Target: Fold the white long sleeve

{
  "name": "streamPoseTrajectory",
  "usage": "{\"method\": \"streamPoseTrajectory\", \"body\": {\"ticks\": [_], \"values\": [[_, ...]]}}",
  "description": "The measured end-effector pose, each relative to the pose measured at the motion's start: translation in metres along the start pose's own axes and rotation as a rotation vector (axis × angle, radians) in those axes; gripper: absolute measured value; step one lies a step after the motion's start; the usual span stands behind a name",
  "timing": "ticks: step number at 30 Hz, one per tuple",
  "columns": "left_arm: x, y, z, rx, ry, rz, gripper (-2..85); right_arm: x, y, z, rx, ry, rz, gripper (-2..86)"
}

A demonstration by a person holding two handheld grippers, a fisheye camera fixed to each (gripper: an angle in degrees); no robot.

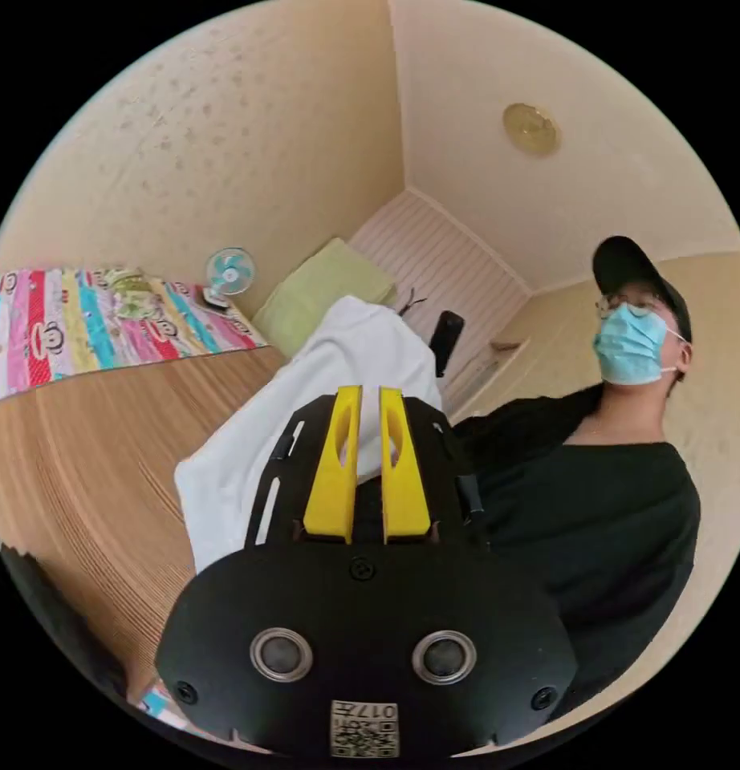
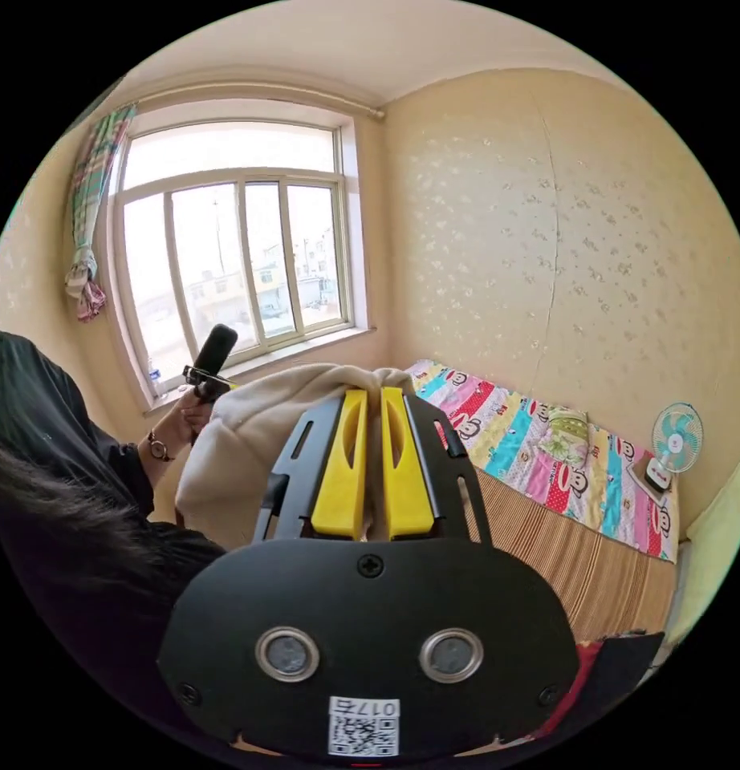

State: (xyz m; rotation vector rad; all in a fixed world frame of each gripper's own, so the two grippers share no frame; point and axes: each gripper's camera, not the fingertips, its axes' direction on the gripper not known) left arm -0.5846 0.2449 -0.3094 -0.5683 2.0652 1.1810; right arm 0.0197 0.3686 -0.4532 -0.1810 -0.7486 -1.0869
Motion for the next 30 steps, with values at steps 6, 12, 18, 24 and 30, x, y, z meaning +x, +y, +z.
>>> {"method": "streamPoseTrajectory", "body": {"ticks": [6, 12, 18, 24, 30], "values": [[0.044, 0.018, 0.054, 0.006, -0.276, -0.04, 16.3, -0.045, -0.007, -0.012, -0.054, 0.251, -0.092, 3.3], [0.11, 0.018, 0.163, -0.089, -0.339, 0.098, 16.4, -0.061, -0.025, -0.033, -0.057, 0.376, -0.103, 3.3], [0.115, 0.023, 0.218, -0.068, -0.465, 0.099, 16.0, -0.081, -0.045, -0.049, -0.096, 0.42, -0.115, 3.5], [0.089, 0.021, 0.22, 0.028, -0.449, 0.053, 4.9, -0.066, -0.035, -0.071, -0.03, 0.438, -0.099, 4.6], [0.086, 0.008, 0.175, 0.148, -0.177, 0.175, 4.1, 0.026, 0.025, -0.126, 0.22, -0.02, 0.035, 6.4]]}}
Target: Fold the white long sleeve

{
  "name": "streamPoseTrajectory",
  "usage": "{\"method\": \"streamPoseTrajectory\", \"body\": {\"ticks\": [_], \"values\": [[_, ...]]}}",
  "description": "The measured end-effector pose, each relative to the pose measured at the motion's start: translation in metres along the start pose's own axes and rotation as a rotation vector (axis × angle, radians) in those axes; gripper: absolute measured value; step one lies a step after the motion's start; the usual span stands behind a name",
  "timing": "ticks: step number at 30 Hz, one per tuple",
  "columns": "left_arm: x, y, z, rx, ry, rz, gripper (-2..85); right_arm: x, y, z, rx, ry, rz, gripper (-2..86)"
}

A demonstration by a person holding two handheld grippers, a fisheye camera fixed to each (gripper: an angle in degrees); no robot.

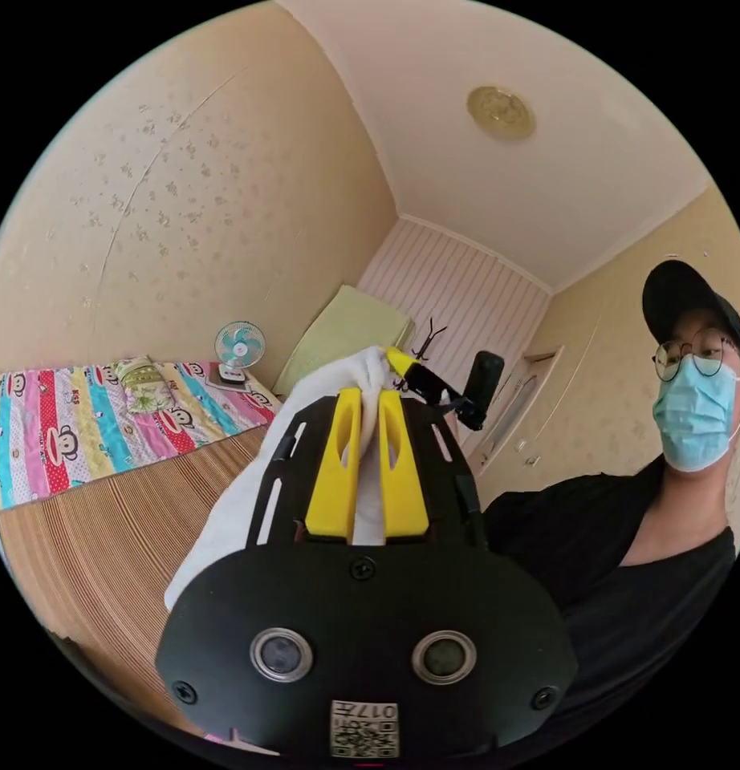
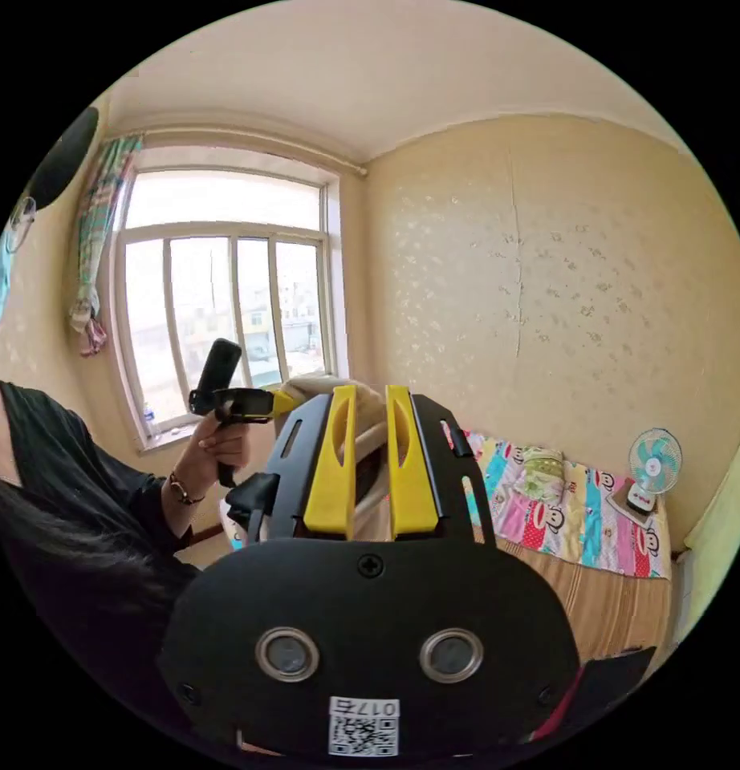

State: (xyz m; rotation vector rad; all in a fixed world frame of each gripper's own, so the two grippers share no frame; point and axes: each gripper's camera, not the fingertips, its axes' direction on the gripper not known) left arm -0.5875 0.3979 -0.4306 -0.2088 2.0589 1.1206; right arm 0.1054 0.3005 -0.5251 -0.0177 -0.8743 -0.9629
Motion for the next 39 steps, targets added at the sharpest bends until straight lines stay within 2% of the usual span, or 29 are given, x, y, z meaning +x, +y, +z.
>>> {"method": "streamPoseTrajectory", "body": {"ticks": [2, 4, 9, 12, 15, 16, 17, 19, 21, 23, 26, 28, 30, 32, 33, 36, 38, 39], "values": [[-0.008, -0.012, -0.008, 0.043, 0.042, -0.048, 3.9, 0.031, 0.04, -0.024, 0.108, -0.17, 0.122, 6.4], [-0.009, -0.02, -0.004, 0.021, 0.08, -0.044, 3.9, 0.044, 0.075, -0.033, 0.121, -0.232, 0.178, 7.0], [0.0, -0.036, -0.014, 0.095, 0.091, -0.018, 3.9, 0.053, 0.176, -0.031, -0.011, -0.283, 0.315, 14.9], [0.011, -0.064, -0.025, 0.09, 0.14, 0.035, 3.9, 0.045, 0.207, -0.018, -0.062, -0.393, 0.311, 17.0], [0.027, -0.094, -0.038, 0.083, 0.097, 0.103, 3.9, 0.023, 0.2, -0.001, -0.007, -0.492, 0.22, 16.1], [0.033, -0.104, -0.045, 0.088, 0.061, 0.128, 3.9, 0.016, 0.189, 0.007, -0.024, -0.45, 0.164, 12.1], [0.036, -0.114, -0.054, 0.094, 0.029, 0.152, 3.9, 0.014, 0.175, 0.017, -0.112, -0.308, 0.138, 5.0], [0.037, -0.125, -0.071, 0.092, -0.009, 0.184, 3.9, 0.027, 0.151, 0.024, -0.213, -0.071, 0.169, 4.3], [0.034, -0.135, -0.093, 0.079, -0.042, 0.216, 4.0, 0.047, 0.125, 0.009, -0.18, 0.09, 0.199, 4.0], [0.028, -0.138, -0.133, 0.105, -0.085, 0.201, 4.0, 0.062, 0.086, -0.027, -0.027, 0.249, 0.155, 3.8], [0.026, -0.129, -0.182, 0.233, -0.106, 0.144, 4.0, 0.061, 0.029, -0.061, 0.177, 0.312, 0.017, 3.7], [0.031, -0.131, -0.202, 0.319, -0.131, 0.169, 4.0, 0.056, -0.013, -0.061, 0.216, 0.354, -0.052, 3.7], [0.035, -0.146, -0.217, 0.376, -0.197, 0.203, 4.0, 0.056, -0.052, -0.053, 0.24, 0.412, -0.077, 3.7], [0.026, -0.183, -0.23, 0.388, -0.381, 0.183, 3.7, 0.079, -0.098, -0.03, 0.232, 0.43, -0.057, 3.8], [0.018, -0.195, -0.232, 0.378, -0.43, 0.165, 3.6, 0.09, -0.11, -0.02, 0.213, 0.433, -0.037, 3.8], [-0.063, -0.262, -0.231, 0.251, -0.596, 0.043, 3.6, 0.168, -0.154, 0.06, -0.012, 0.416, 0.043, 3.7], [-0.181, -0.305, -0.215, 0.104, -0.612, -0.154, 4.1, 0.252, -0.16, 0.166, -0.276, 0.415, 0.097, 3.8], [-0.216, -0.313, -0.209, 0.07, -0.611, -0.2, 4.4, 0.274, -0.155, 0.196, -0.341, 0.426, 0.103, 3.8]]}}
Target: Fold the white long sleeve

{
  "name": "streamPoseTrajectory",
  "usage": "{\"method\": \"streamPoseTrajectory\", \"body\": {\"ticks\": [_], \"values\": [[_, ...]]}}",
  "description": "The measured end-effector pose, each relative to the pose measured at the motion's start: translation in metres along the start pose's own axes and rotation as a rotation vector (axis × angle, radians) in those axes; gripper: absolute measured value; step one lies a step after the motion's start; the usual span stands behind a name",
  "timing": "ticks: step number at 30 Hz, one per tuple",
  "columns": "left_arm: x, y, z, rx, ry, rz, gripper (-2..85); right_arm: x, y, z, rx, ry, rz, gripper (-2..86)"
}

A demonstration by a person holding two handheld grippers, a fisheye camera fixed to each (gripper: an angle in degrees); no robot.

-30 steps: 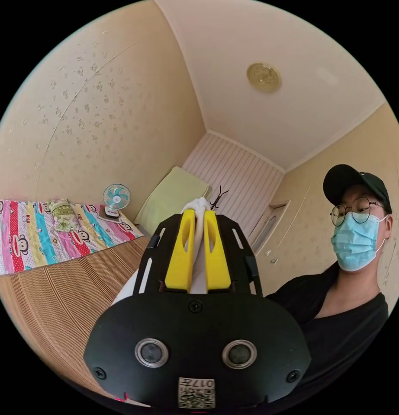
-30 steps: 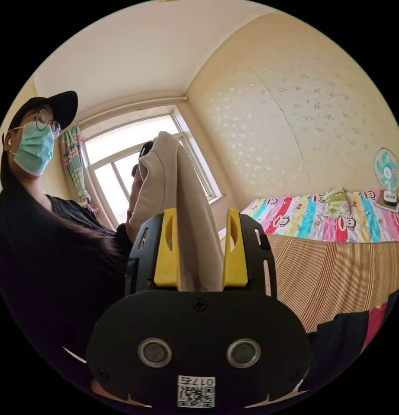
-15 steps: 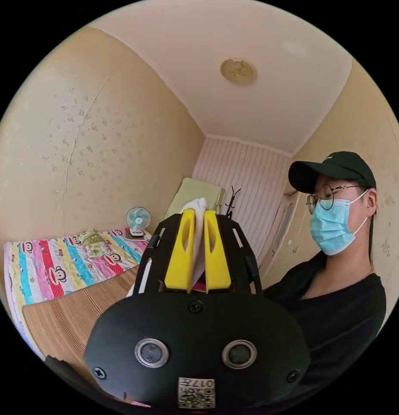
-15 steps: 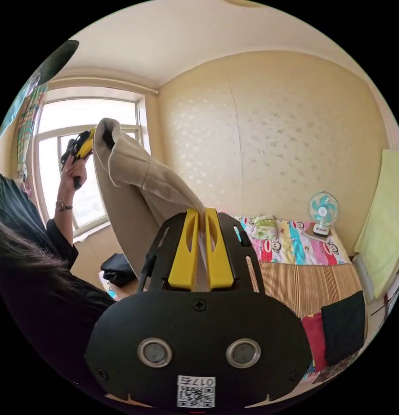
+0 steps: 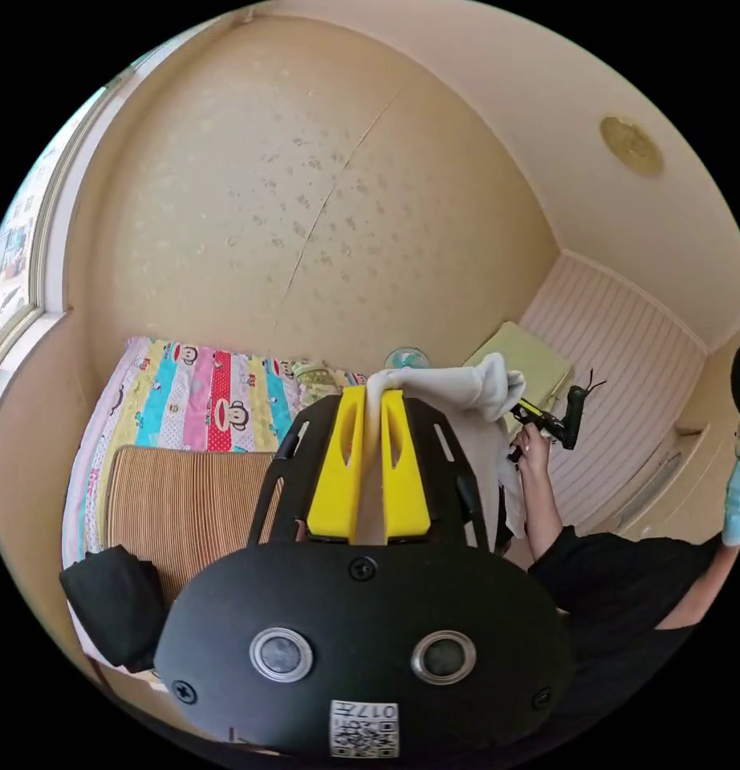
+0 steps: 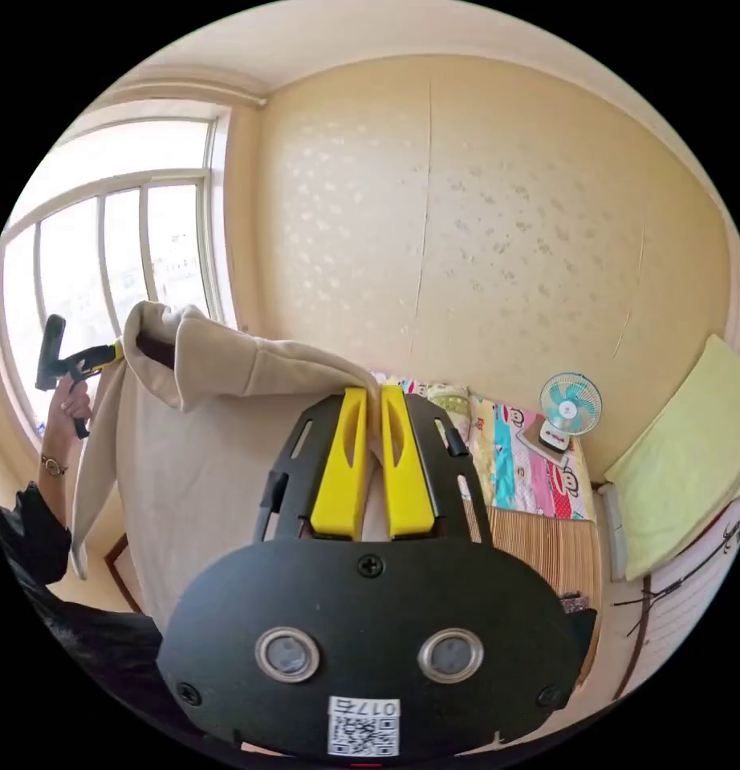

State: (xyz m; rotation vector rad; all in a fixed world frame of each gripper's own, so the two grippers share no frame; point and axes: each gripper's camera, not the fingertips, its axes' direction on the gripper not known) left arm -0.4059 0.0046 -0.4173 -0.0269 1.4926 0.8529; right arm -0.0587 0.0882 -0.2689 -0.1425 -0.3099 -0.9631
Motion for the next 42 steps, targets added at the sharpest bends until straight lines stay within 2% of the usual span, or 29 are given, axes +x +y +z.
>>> {"method": "streamPoseTrajectory", "body": {"ticks": [2, 3, 4, 5, 9, 11, 12, 16, 18, 20, 24, 26, 27, 29, 30, 32, 33, 35, 38, 42], "values": [[-0.095, -0.031, 0.103, -0.124, -0.059, -0.128, 7.1, 0.031, -0.008, 0.155, -0.285, 0.018, 0.005, 4.0], [-0.119, -0.033, 0.129, -0.163, -0.087, -0.161, 7.3, 0.037, -0.002, 0.191, -0.379, 0.007, 0.017, 3.9], [-0.165, -0.028, 0.174, -0.276, -0.169, -0.286, 7.6, 0.047, 0.017, 0.25, -0.537, -0.028, 0.038, 3.7], [-0.2, -0.012, 0.208, -0.361, -0.209, -0.396, 7.7, 0.05, 0.043, 0.288, -0.611, -0.089, 0.067, 3.2], [-0.243, 0.066, 0.282, -0.524, -0.111, -0.528, 7.8, 0.036, 0.146, 0.363, -0.777, -0.217, 0.086, 1.7], [-0.244, 0.124, 0.33, -0.682, -0.141, -0.528, 7.7, 0.019, 0.229, 0.4, -0.952, -0.233, 0.029, 1.1], [-0.243, 0.139, 0.343, -0.728, -0.144, -0.523, 7.5, 0.017, 0.249, 0.407, -1.001, -0.233, 0.025, 1.0], [-0.239, 0.239, 0.409, -1.115, -0.212, -0.498, 3.3, 0.006, 0.362, 0.425, -1.272, -0.297, 0.008, 0.6], [-0.235, 0.252, 0.388, -0.992, -0.17, -0.534, 1.1, 0.008, 0.378, 0.404, -1.189, -0.286, 0.026, 0.5], [-0.239, 0.256, 0.357, -0.933, -0.13, -0.7, 0.0, 0.016, 0.386, 0.38, -1.17, -0.284, 0.075, 0.4], [-0.219, 0.246, 0.334, -1.106, -0.158, -0.634, 0.2, 0.018, 0.404, 0.355, -1.284, -0.362, 0.05, 0.3], [-0.222, 0.23, 0.315, -1.165, -0.206, -0.667, 0.8, 0.028, 0.403, 0.347, -1.336, -0.392, 0.094, 0.3], [-0.227, 0.221, 0.306, -1.129, -0.22, -0.695, 1.1, 0.033, 0.402, 0.347, -1.351, -0.406, 0.113, 0.3], [-0.262, 0.188, 0.257, -0.836, -0.184, -0.9, 4.0, 0.051, 0.394, 0.347, -1.354, -0.479, 0.2, 0.3], [-0.276, 0.183, 0.243, -0.745, -0.175, -0.977, 5.3, 0.055, 0.392, 0.347, -1.348, -0.496, 0.221, 0.3], [-0.328, 0.175, 0.186, -0.331, -0.175, -1.276, 8.6, 0.072, 0.388, 0.354, -1.357, -0.527, 0.284, 0.3], [-0.34, 0.177, 0.172, -0.218, -0.186, -1.339, 8.9, 0.075, 0.387, 0.357, -1.363, -0.529, 0.292, 0.3], [-0.372, 0.192, 0.126, 0.181, -0.3, -1.568, 9.8, 0.086, 0.381, 0.364, -1.374, -0.505, 0.296, 0.3], [-0.398, 0.217, 0.103, 0.417, -0.387, -1.793, 10.2, 0.09, 0.368, 0.37, -1.395, -0.476, 0.25, 0.3], [-0.414, 0.227, 0.098, 0.503, -0.349, -1.873, 4.5, 0.087, 0.352, 0.376, -1.433, -0.471, 0.15, 0.3]]}}
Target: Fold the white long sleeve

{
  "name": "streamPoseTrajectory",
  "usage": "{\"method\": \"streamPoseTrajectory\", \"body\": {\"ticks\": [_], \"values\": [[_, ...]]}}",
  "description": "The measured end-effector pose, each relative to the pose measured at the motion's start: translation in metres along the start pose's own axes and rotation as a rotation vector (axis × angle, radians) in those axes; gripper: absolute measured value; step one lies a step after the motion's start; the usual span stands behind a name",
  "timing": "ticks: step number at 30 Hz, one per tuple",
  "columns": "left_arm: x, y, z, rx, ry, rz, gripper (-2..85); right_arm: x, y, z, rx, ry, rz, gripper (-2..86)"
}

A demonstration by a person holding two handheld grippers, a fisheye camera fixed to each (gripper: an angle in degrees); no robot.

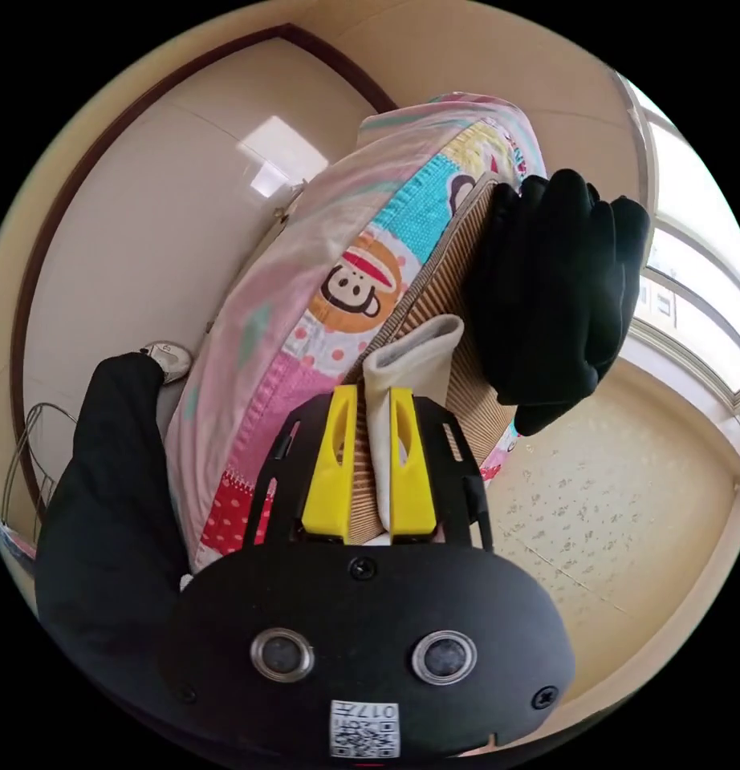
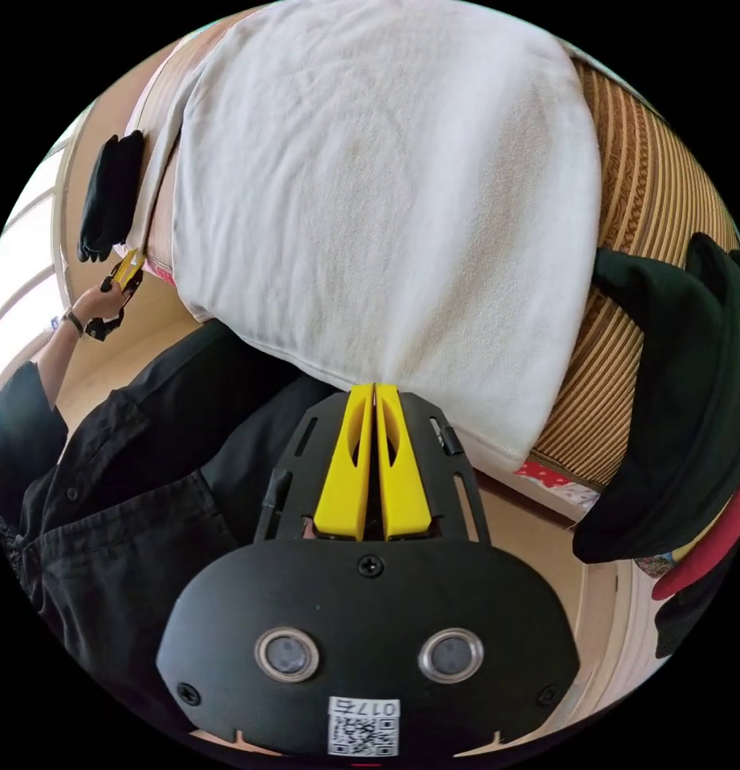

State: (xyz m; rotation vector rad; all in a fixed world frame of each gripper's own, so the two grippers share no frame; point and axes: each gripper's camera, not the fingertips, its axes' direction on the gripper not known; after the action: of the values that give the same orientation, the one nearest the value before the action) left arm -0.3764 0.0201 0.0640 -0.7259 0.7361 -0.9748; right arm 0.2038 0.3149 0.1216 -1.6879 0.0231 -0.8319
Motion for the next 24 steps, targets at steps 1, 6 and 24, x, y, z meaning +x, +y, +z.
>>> {"method": "streamPoseTrajectory", "body": {"ticks": [1, 6, 24], "values": [[0.004, -0.001, -0.003, 0.007, 0.044, 0.04, 4.1, -0.002, -0.004, -0.004, -0.017, 0.026, -0.021, 0.3], [0.06, 0.019, -0.035, -0.015, 0.202, 0.314, 3.7, 0.002, -0.011, -0.02, -0.022, 0.005, -0.044, 0.3], [0.159, 0.561, 0.213, -1.006, 0.084, 1.493, 8.1, 0.235, 0.093, -0.151, 0.961, -1.012, 0.684, 2.7]]}}
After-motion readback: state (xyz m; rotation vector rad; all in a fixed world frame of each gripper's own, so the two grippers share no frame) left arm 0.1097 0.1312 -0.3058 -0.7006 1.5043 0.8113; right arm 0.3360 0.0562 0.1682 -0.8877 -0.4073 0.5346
